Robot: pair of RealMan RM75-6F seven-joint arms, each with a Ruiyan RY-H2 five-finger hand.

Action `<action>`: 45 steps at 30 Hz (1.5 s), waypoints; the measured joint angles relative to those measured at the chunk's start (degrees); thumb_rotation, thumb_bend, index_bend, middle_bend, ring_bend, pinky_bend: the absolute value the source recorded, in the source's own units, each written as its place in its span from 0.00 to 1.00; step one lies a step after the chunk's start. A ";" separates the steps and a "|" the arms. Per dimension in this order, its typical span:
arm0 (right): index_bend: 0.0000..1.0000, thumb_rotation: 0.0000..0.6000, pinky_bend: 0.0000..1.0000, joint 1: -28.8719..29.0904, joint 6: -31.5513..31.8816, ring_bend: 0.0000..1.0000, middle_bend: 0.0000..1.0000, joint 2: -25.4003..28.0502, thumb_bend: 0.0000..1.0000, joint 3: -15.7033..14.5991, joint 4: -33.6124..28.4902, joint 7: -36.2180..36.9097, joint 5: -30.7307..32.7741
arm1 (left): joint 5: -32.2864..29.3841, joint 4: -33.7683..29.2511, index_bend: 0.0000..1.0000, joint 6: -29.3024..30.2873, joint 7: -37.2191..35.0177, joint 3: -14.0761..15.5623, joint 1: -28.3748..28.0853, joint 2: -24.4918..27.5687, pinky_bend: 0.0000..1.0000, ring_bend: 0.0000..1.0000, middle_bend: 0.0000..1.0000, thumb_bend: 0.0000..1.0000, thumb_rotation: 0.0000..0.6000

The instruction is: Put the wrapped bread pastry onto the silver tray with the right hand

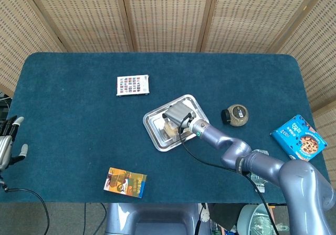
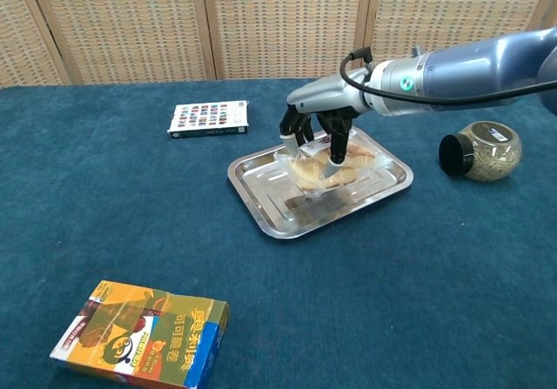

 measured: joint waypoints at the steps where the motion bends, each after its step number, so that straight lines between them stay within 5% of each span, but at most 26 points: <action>1: 0.45 1.00 0.49 0.03 0.16 0.36 0.47 -0.09 0.23 -0.09 0.25 0.28 -0.13 | 0.05 0.04 0.00 0.09 -0.07 0.01 0.06 0.00 0.00 0.00 0.00 0.49 1.00; 8: 0.43 1.00 0.45 0.19 1.32 0.32 0.38 -0.26 0.23 -0.50 1.19 2.63 -0.86 | -0.06 0.17 0.00 -0.15 -0.25 -0.01 -0.02 0.02 0.00 0.00 0.00 0.50 1.00; 13: 0.17 1.00 0.27 0.50 -0.10 0.08 0.14 0.95 0.22 -0.96 0.25 4.66 -0.88 | 0.07 0.05 0.00 -0.16 -0.42 0.03 -0.01 0.12 0.00 0.00 0.00 0.49 1.00; 16: 0.12 1.00 0.23 0.88 -1.59 0.03 0.07 2.18 0.22 -1.12 -0.87 5.39 -0.38 | 0.21 -0.04 0.00 -0.04 -0.36 0.08 0.01 0.14 0.00 0.00 0.00 0.49 1.00; 28: 0.11 1.00 0.23 0.32 -0.54 0.02 0.03 6.25 0.22 -0.48 -5.36 0.73 2.60 | 0.61 -0.26 0.00 -0.44 -0.25 0.26 -0.27 0.16 0.00 0.00 0.00 0.49 1.00; 37: 0.11 1.00 0.23 -1.70 2.87 0.02 0.03 15.06 0.22 0.10 -18.35 -12.20 11.06 | 2.68 -1.51 0.00 0.65 0.55 0.90 -0.19 0.30 0.00 0.00 0.00 0.50 1.00; 45: 0.11 1.00 0.23 -6.52 15.40 0.02 0.03 24.98 0.22 -0.92 -36.34 -26.84 20.99 | 3.93 -2.63 0.00 1.59 1.57 1.39 -0.03 0.30 0.00 0.00 0.00 0.49 1.00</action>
